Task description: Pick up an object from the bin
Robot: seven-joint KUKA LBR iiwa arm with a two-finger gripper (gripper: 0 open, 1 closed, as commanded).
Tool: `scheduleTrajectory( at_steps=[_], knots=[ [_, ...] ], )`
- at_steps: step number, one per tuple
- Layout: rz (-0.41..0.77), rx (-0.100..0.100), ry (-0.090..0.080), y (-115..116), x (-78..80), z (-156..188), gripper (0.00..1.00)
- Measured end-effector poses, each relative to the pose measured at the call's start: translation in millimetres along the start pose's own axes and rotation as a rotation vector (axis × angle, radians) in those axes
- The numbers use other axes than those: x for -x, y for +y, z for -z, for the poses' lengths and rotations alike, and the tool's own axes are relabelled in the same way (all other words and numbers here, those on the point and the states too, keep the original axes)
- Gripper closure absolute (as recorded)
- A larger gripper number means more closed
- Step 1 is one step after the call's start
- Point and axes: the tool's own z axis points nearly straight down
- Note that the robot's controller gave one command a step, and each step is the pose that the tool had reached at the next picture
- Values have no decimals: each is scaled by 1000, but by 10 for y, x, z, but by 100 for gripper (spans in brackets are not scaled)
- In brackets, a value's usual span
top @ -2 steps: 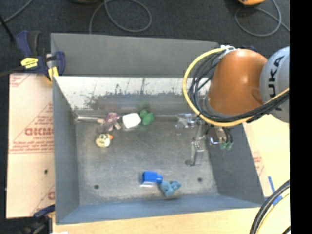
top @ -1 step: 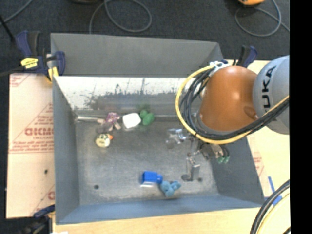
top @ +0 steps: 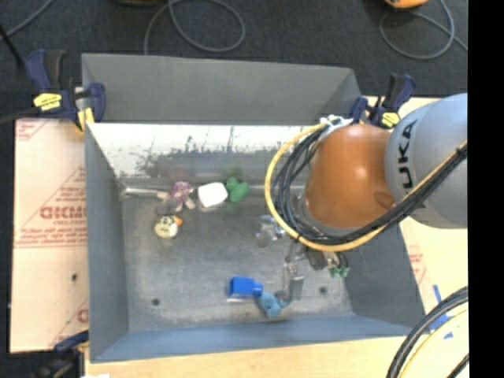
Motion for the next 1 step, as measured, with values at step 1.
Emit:
scheduleTrajectory(
  at_steps=[1],
  knots=[
    [24, 4, 11, 241, -29, -587, 0]
  ],
)
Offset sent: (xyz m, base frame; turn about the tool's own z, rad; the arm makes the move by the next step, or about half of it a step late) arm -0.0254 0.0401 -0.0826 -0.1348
